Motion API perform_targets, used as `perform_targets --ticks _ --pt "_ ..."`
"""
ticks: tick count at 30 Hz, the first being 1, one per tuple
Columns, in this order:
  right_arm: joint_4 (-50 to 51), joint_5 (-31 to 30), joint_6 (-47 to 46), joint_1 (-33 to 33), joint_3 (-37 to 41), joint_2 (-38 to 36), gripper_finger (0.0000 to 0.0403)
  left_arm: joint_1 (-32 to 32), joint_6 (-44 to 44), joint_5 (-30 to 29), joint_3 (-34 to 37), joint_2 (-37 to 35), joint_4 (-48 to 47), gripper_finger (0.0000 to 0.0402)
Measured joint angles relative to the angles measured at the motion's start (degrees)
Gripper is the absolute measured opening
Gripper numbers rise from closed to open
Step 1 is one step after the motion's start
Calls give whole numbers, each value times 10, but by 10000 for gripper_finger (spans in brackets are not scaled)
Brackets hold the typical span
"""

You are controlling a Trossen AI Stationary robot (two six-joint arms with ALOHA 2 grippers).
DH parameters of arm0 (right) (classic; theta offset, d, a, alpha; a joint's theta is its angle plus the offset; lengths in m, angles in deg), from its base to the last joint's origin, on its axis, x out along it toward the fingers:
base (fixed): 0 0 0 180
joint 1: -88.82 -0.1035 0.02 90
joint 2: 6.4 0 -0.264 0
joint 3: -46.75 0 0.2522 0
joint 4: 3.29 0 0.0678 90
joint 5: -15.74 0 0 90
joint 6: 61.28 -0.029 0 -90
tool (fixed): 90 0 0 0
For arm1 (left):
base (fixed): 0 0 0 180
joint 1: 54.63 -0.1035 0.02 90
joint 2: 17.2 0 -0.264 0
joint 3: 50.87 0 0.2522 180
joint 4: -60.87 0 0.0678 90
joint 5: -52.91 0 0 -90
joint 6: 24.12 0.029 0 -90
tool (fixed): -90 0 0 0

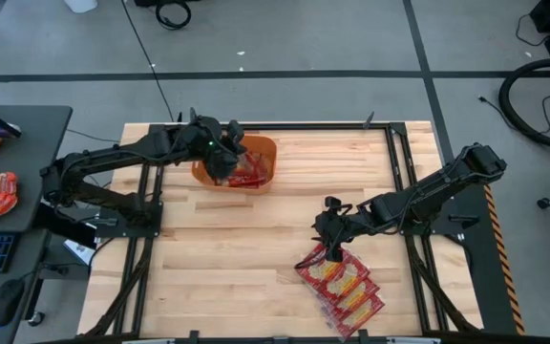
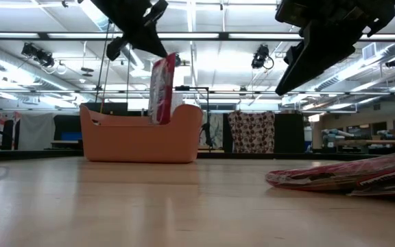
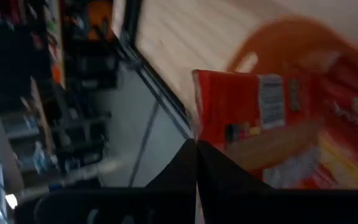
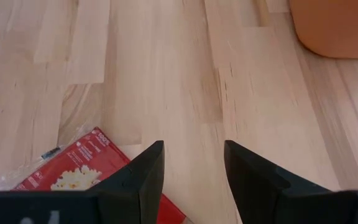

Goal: Sort popcorn bags into baskets
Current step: Put the popcorn bag into the orange bin

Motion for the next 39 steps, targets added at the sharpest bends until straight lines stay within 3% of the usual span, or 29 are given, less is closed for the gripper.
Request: perform_targets --ticks 20,27,35,39 --pt "-41 2 -22 -4 0 0 171 -1 11 113 0 17 43 2" --pt "-49 -1 1 -4 0 0 171 -1 100 113 0 55 52 2" --pt "-49 -1 5 -4 0 0 171 -18 113 137 0 75 76 2" --pt "-49 -1 5 -4 0 0 171 -29 89 154 0 75 44 2"
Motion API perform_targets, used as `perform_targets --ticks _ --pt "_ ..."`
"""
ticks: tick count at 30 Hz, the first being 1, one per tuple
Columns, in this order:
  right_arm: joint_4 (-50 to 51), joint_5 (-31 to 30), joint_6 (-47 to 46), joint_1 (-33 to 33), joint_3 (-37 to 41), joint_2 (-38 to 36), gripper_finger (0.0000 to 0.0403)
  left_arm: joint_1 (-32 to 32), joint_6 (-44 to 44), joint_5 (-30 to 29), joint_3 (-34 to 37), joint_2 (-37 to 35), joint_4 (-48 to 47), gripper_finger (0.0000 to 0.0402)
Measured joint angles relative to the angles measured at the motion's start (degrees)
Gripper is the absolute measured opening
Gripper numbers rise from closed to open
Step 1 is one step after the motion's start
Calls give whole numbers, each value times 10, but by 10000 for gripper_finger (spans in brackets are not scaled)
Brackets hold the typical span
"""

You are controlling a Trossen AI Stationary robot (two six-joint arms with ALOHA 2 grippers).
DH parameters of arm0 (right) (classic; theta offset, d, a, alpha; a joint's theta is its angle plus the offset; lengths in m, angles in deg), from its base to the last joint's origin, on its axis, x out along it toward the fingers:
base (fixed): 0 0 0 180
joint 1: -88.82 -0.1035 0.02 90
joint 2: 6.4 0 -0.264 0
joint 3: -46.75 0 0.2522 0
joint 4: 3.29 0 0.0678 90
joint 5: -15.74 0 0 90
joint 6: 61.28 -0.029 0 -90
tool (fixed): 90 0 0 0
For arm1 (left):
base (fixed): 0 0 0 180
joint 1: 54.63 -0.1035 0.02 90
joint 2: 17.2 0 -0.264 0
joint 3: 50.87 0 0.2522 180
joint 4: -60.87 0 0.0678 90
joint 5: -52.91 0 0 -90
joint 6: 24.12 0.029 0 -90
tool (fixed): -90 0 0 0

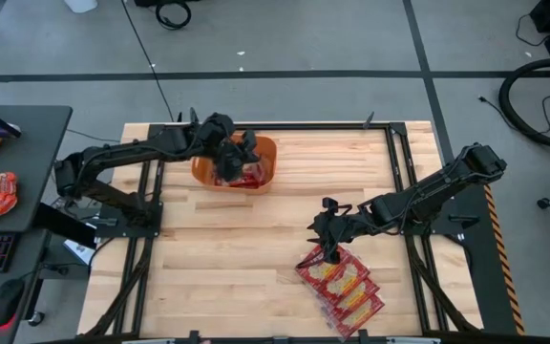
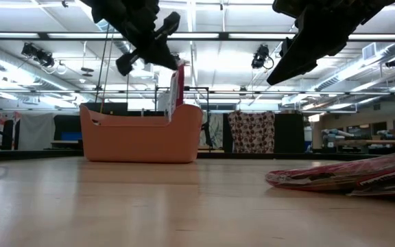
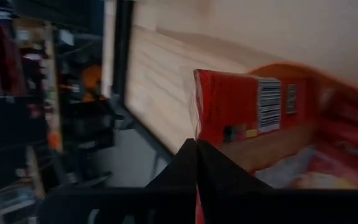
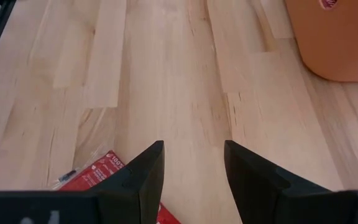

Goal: Sort popcorn bags into baskets
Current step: Put the popcorn bag into the orange bin

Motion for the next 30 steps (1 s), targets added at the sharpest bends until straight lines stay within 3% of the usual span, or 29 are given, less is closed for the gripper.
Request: perform_targets --ticks 6,13,22,30 --pt "0 0 0 0 0 0 171 -10 -21 0 0 -1 -92 1" --pt "-4 0 0 0 0 0 171 -12 -41 -82 0 -1 -178 1" --pt "-4 0 0 0 0 0 171 -43 -123 -111 0 -1 -222 12" --pt "-4 0 9 0 0 0 171 -55 -142 -114 0 -1 -228 16"
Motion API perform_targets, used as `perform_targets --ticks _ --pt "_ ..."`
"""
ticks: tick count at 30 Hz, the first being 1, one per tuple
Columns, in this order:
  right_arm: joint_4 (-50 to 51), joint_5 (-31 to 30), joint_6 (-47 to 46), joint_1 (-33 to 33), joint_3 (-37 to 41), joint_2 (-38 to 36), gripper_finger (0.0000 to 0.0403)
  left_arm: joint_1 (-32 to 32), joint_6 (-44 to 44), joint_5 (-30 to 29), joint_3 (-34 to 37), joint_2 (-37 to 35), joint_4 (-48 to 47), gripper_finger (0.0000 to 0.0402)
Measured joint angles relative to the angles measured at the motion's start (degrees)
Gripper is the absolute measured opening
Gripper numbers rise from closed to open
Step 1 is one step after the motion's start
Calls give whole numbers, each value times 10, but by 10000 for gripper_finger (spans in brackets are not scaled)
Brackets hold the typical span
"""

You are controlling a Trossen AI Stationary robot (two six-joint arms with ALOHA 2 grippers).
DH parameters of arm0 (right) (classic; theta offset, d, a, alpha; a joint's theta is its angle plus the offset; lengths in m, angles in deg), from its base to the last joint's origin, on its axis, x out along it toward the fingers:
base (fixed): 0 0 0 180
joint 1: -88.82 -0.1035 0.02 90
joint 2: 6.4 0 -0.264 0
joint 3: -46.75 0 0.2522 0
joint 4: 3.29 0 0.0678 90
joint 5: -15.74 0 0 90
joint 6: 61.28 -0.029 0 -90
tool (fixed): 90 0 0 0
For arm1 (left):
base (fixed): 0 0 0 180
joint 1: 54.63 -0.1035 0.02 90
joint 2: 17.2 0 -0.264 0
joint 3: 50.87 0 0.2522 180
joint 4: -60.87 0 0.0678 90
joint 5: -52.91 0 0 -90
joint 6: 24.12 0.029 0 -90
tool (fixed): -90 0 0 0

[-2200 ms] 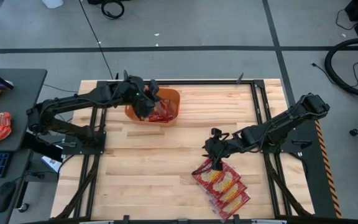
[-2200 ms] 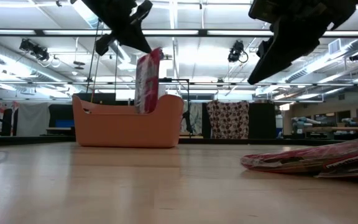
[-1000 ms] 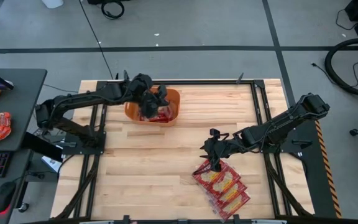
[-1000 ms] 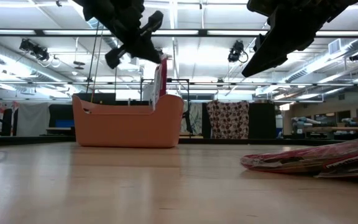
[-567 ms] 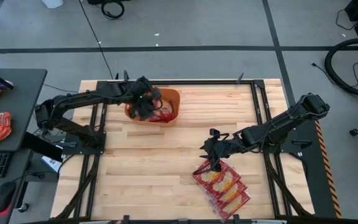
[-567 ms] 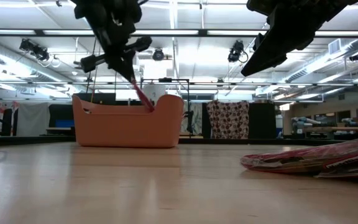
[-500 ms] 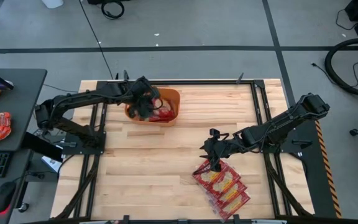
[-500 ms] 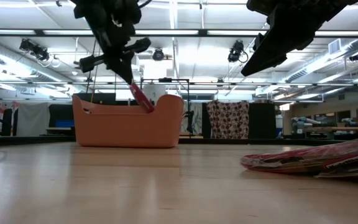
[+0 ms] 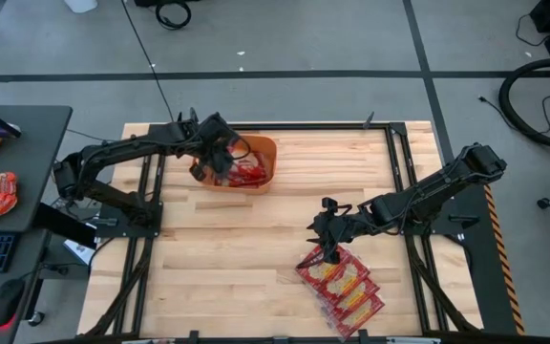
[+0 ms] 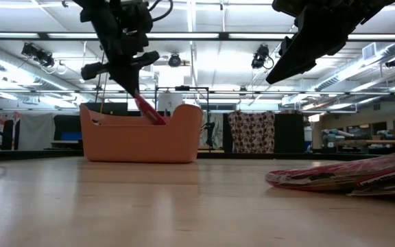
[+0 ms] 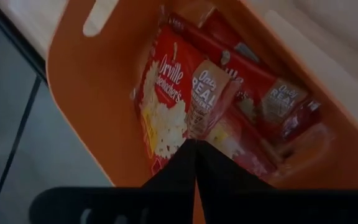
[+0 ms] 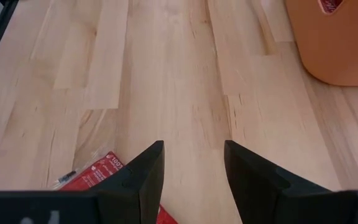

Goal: Sort popcorn bags into baskets
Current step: Put the popcorn bag into the orange bin

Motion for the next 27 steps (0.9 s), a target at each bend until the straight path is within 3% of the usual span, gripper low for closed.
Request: perform_targets --ticks 8,18,22,27 --pt "0 0 0 0 0 0 171 0 -59 -39 0 0 2 34" --pt "1 0 3 0 0 0 171 7 -146 -54 0 0 2 134" --pt "15 0 6 1 0 0 171 30 -257 -18 0 0 16 145" --pt "54 5 -8 3 0 0 171 68 -466 52 0 0 68 146"
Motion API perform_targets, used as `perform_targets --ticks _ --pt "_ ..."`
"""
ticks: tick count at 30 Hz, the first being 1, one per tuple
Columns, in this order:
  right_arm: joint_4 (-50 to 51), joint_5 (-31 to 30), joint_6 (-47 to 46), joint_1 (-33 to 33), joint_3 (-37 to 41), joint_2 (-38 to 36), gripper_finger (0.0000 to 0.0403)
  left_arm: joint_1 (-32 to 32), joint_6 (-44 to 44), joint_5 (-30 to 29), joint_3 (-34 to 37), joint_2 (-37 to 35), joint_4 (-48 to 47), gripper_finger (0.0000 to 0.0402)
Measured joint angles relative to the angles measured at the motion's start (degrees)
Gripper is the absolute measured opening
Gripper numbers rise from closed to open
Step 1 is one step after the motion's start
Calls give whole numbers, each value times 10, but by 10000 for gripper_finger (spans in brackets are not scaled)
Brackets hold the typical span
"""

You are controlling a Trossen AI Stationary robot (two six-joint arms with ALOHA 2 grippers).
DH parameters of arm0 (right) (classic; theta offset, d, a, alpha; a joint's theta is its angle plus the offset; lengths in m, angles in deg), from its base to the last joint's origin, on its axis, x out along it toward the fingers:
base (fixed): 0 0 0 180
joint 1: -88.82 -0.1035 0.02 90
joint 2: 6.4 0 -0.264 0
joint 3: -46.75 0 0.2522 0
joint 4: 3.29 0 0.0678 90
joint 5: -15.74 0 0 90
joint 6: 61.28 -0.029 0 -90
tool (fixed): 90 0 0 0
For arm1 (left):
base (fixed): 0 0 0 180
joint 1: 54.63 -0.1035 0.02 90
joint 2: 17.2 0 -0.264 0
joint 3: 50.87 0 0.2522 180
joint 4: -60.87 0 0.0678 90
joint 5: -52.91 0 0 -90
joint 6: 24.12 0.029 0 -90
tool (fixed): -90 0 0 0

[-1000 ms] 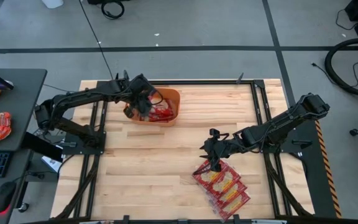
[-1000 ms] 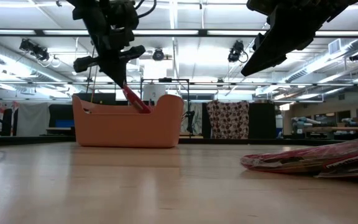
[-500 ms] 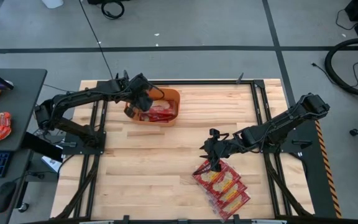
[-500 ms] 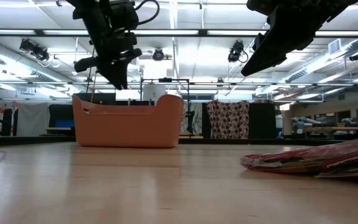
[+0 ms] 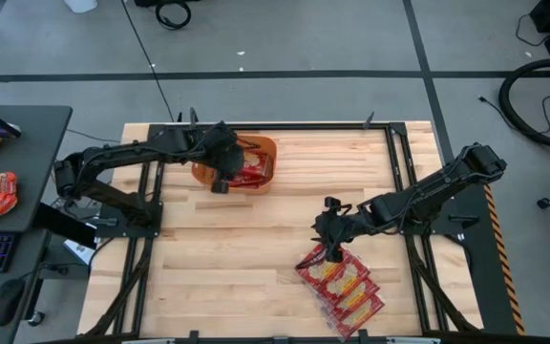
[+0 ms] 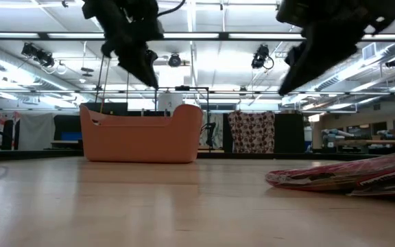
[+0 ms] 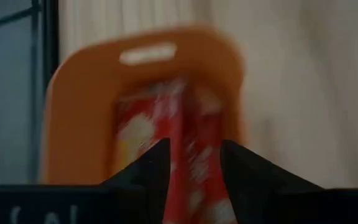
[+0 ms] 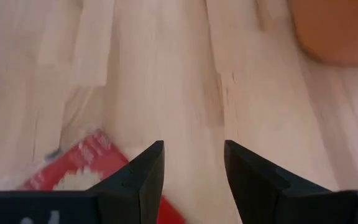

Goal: Sort popcorn bags into baskets
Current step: Put the popcorn bag into the orange bin

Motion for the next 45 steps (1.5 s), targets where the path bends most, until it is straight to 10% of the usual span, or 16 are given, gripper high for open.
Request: perform_targets --ticks 6,18,45 --pt "53 86 -2 -35 0 0 171 58 -150 43 0 0 27 146" --pt "66 -63 -27 -179 -1 31 146 145 -233 21 0 0 68 146" --pt "144 -119 -42 -249 -84 226 134 163 -236 11 0 0 69 146"
